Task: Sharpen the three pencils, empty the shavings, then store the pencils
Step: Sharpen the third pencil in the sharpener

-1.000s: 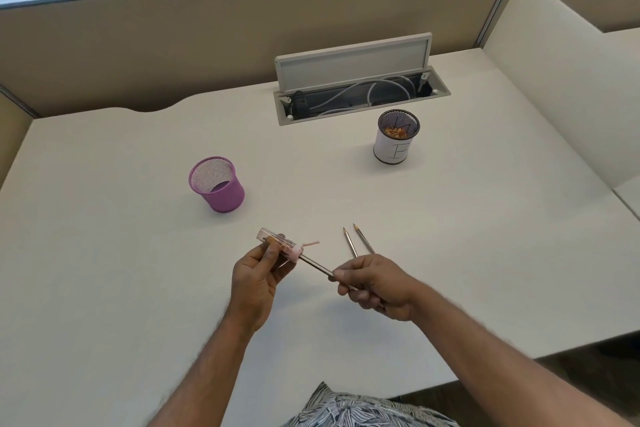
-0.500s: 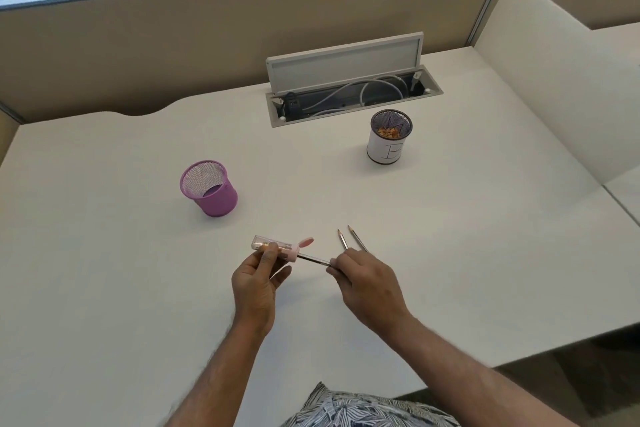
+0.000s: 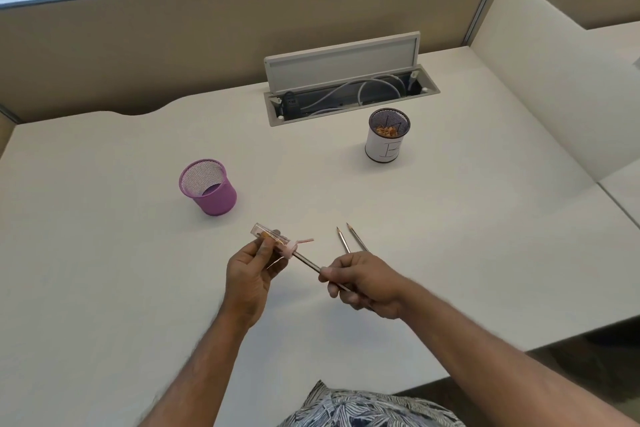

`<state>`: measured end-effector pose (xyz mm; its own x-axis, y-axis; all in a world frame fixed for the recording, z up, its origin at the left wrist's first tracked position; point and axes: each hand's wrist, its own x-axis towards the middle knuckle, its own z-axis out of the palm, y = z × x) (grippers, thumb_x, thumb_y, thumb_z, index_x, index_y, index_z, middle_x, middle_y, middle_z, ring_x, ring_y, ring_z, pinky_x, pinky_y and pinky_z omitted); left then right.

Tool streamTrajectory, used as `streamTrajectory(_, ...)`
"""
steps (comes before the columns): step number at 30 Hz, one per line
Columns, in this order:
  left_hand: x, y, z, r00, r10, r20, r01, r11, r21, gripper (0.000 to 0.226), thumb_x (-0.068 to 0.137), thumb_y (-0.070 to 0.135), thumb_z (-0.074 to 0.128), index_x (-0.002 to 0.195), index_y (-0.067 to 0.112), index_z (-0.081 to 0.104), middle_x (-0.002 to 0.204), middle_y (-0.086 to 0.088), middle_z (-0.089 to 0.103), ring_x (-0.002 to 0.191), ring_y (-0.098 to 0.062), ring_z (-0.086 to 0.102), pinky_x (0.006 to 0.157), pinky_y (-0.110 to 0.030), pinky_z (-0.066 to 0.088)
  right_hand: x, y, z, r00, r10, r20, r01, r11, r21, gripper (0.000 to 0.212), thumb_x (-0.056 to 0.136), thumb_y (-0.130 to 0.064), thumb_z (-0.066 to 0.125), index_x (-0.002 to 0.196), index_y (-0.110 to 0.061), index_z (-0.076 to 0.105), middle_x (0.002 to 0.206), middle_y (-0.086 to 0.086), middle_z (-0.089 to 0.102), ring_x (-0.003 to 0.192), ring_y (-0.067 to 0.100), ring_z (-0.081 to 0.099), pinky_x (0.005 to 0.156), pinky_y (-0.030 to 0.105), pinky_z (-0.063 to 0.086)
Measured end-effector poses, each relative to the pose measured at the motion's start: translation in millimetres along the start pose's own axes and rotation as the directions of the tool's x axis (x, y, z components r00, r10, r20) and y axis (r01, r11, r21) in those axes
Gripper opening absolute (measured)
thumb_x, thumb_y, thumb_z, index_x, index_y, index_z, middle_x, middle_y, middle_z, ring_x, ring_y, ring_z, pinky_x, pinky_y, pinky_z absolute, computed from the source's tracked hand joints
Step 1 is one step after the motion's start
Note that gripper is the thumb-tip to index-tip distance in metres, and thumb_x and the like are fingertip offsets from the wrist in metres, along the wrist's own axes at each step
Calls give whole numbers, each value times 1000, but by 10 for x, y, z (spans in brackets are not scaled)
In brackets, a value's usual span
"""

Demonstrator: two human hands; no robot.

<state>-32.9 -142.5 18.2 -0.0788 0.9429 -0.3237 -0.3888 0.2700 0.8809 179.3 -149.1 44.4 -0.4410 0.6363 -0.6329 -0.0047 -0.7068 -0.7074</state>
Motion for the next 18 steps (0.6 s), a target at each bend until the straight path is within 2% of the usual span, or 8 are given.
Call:
streamTrajectory(2,8,13,3,1000,-4,21,5,1000,-9,27,86,24,57,101,7,72,92,-9,76,90,-25,73,72,-27,58,-3,-8,-32,995,73,68,-78,994,74,15,92,-20,66,81,-9,64,66,4,62,39,7,38,35,16,23)
streamTrajectory(4,4,30,22,1000,5,20,-5,1000,2,29,86,24,57,103,5,71,93,-9,76,91,-26,72,73,-28,58,2,-6,-33,997,46,69,-49,998,51,11,86,-18,72,81,-11,65,68,2,62,41,8,38,36,16,23)
streamTrajectory(7,-18,49,45,999,31,-18,-31,999,29,27,85,26,59,99,8,73,91,-9,76,90,-23,72,72,-28,58,32,47,16,986,-130,-100,123,989,-80,26,70,-7,84,83,-13,62,62,-4,55,44,13,44,40,19,29)
streamTrajectory(9,-30,53,56,998,42,-52,-39,997,65,22,89,26,58,90,15,78,90,-6,77,89,-20,72,73,-28,57,55,91,60,915,-330,-232,260,921,-289,25,70,-10,84,78,-15,60,57,-4,56,45,14,50,42,24,39)
streamTrajectory(11,-30,39,76,994,57,-93,-48,994,96,24,94,22,57,85,16,78,89,-5,77,89,-19,72,74,-29,56,80,148,73,747,-609,-265,341,694,-634,21,74,-18,82,74,-19,61,61,-6,60,53,10,53,50,28,46)
streamTrajectory(14,-43,4,114,989,63,-133,-53,996,73,24,98,18,55,85,11,75,85,-7,76,85,-18,71,71,-26,54,98,212,43,386,-922,-21,288,142,-947,13,78,-17,78,76,-15,66,69,-5,60,61,13,54,50,29,46)
streamTrajectory(16,-47,-10,127,987,53,-149,-47,998,47,26,99,18,55,84,10,75,83,-7,75,82,-16,70,69,-24,54,122,232,34,268,-958,103,227,-41,-973,13,81,-14,76,74,-11,66,67,-1,58,57,20,53,44,30,43)
streamTrajectory(18,-43,-27,125,986,45,-158,-42,999,28,26,99,17,54,83,11,75,83,-7,75,82,-16,70,69,-23,55,144,240,30,240,-961,137,200,-89,-976,15,83,-14,73,72,-9,64,65,1,55,53,22,50,40,32,41)
